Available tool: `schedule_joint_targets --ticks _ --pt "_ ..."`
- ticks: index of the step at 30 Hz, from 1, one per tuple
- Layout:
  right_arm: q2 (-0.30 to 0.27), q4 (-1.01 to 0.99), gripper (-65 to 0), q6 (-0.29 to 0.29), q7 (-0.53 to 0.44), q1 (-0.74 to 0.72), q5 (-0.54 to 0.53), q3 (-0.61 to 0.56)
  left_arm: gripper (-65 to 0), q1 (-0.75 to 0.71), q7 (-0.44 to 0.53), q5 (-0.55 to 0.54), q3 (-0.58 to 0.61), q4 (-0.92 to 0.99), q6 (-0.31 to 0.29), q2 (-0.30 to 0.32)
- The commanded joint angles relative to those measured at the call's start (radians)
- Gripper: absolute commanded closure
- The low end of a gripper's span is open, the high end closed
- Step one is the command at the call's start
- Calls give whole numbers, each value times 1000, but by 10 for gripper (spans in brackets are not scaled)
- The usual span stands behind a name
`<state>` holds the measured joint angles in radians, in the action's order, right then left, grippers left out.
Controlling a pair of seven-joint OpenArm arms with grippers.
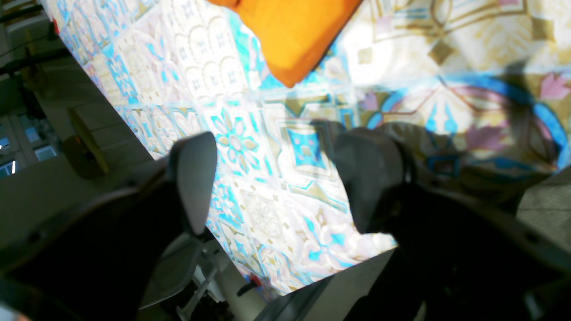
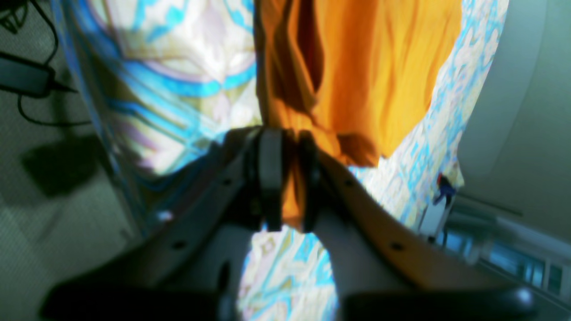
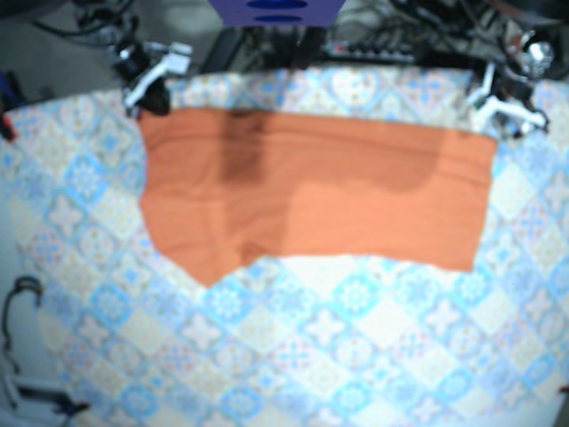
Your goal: Fold the T-shirt properly
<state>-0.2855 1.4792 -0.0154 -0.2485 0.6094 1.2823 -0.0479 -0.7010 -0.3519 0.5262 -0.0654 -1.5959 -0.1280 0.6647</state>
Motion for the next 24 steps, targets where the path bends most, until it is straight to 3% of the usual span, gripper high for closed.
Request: schedule_joint_targets --ticks 1,13,24 --pt "4 11 -29 16 8 5 -7 4 -437 -6 1 8 -9 -14 18 17" --pt "9 11 -23 16 21 5 -7 -31 -437 54 1 10 -3 -10 17 37" --pt "9 13 -23 16 21 5 -7 -31 -437 159 -71 10 186 22 17 65"
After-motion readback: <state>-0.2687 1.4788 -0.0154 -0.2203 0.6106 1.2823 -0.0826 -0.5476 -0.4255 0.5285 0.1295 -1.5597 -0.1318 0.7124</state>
